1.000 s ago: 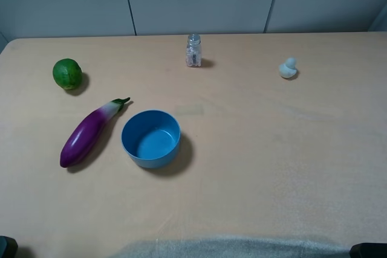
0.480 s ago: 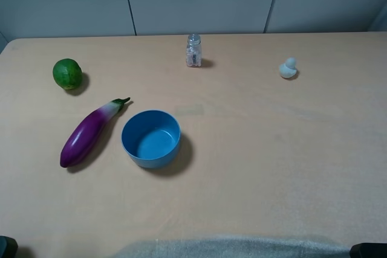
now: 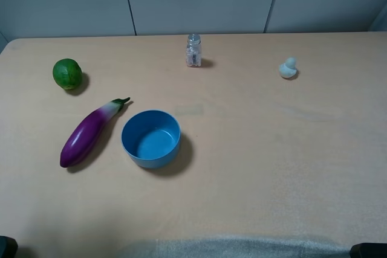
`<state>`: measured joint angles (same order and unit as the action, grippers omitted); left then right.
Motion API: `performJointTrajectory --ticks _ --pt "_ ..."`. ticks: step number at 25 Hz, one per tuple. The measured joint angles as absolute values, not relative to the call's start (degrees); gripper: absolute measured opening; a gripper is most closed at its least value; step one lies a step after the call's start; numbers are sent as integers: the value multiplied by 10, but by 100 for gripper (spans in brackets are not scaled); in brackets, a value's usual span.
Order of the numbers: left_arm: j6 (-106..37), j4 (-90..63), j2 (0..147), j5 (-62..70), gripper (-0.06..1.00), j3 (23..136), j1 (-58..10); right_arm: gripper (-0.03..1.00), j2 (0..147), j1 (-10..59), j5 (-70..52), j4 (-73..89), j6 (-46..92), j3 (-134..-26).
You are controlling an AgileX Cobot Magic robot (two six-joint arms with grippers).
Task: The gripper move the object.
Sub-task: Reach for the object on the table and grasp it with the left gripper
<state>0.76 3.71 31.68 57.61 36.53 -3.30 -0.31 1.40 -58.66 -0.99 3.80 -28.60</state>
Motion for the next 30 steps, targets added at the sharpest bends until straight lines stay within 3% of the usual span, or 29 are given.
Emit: performJointTrajectory --ticks 17,30 --pt "8 24 629 459 80 398 -37 68 -3 14 -587 -9 38 -286" --pt "0 21 750 406 80 398 -165 68 -3 14 -587 -9 38 -286"
